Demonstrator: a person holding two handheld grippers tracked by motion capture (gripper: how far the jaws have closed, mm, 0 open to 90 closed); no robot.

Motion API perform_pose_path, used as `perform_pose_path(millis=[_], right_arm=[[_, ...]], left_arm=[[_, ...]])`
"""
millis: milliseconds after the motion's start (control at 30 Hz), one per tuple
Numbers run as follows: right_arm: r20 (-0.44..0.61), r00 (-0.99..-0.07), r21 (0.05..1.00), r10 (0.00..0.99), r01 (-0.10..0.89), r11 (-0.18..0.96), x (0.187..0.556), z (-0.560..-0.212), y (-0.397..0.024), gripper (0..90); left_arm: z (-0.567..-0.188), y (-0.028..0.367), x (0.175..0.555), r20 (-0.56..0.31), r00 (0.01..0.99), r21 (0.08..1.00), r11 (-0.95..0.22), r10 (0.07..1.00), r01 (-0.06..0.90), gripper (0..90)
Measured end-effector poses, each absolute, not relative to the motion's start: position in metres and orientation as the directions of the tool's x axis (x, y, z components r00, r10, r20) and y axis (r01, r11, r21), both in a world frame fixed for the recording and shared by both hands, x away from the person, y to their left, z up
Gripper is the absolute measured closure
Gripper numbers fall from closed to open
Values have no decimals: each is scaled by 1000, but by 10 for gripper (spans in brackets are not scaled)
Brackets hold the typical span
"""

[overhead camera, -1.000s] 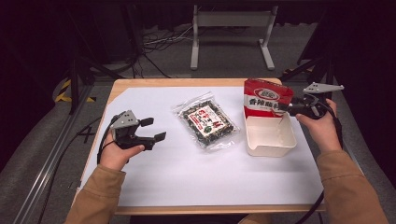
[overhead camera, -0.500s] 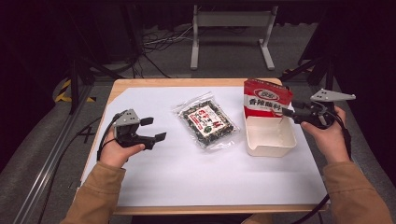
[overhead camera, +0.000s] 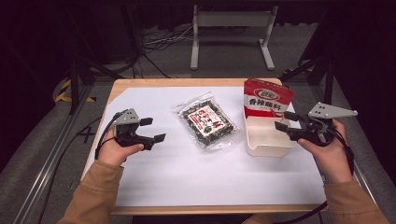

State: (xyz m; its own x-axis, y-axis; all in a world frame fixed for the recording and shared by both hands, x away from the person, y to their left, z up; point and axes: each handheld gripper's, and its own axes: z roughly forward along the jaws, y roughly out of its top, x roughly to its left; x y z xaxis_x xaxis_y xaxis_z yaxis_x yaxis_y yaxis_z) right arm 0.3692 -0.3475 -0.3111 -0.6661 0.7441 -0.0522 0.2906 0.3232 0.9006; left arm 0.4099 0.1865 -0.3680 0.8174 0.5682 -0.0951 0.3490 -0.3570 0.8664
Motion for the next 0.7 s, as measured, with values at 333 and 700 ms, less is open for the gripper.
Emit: perform_pose_path(millis=[333, 700], right_arm=[[-46, -707, 892, 706, 289, 348, 352, -316, -323, 417], [11, -751, 908, 661, 285, 308, 343, -337, -305, 440]], left_arm=[[-364, 180, 415, -114, 799, 868, -331, 591, 369, 110], [-363, 171, 435, -142, 780, 873, -295, 609, 389, 96]])
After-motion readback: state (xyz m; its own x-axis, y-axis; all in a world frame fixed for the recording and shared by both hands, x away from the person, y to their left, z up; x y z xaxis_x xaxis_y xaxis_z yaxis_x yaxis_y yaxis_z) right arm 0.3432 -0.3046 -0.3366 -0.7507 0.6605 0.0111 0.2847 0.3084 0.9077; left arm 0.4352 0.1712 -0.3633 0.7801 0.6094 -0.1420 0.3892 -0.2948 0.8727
